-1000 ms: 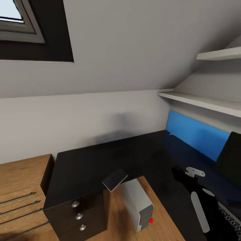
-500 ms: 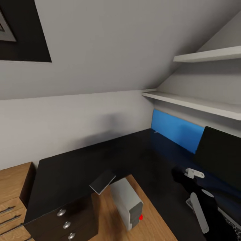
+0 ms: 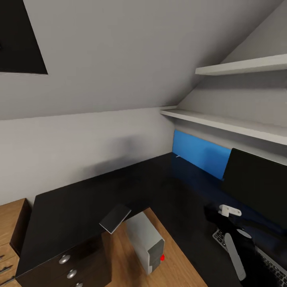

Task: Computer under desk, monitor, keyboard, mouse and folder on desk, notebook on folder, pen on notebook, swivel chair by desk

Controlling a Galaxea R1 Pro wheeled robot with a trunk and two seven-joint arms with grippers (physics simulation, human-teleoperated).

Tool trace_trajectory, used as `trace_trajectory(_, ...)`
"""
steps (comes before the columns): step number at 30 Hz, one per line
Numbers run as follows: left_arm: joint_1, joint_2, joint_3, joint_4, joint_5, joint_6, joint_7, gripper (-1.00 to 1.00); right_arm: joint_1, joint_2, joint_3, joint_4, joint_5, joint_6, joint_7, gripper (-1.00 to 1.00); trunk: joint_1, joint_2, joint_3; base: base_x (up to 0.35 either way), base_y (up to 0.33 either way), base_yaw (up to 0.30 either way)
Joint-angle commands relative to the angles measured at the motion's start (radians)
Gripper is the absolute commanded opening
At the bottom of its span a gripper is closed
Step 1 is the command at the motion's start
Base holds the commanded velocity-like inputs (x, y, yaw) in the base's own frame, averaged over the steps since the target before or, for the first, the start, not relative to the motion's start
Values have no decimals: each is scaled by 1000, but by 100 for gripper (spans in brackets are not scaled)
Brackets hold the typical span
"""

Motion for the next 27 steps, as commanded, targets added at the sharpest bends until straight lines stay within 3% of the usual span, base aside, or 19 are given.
trace_trajectory(1, 0, 0, 0, -2, 10, 6, 3, 100, -1, 0, 0, 35, 10, -21, -4, -100, 1, -2, -2, 0, 0, -2)
trace_trajectory(7, 0, 0, 0, -2, 10, 6, 3, 100, -2, 4, 0, 102, 94, -123, -34, -100, 1, -2, -2, 12, 0, 0)
trace_trajectory(15, 0, 0, 0, -2, 9, 7, 3, 100, -7, 5, 4, 185, 109, -199, -89, -100, 1, -2, -2, 256, 0, 0)
trace_trajectory(16, 0, 0, -1, -2, 9, 7, 3, 100, -9, 5, 4, 217, 134, -211, -95, -100, 1, -2, -2, 118, 0, 0)
trace_trajectory(19, 0, 0, 0, -2, 10, 7, 3, 100, -14, 5, 4, 254, 152, -228, -99, -100, 1, -2, -2, 62, 0, 0)
trace_trajectory(27, 0, -3, 0, -23, 11, 5, 3, 100, -75, 4, 4, 396, 165, -255, -102, -100, 1, -2, -2, 9, 0, 0)
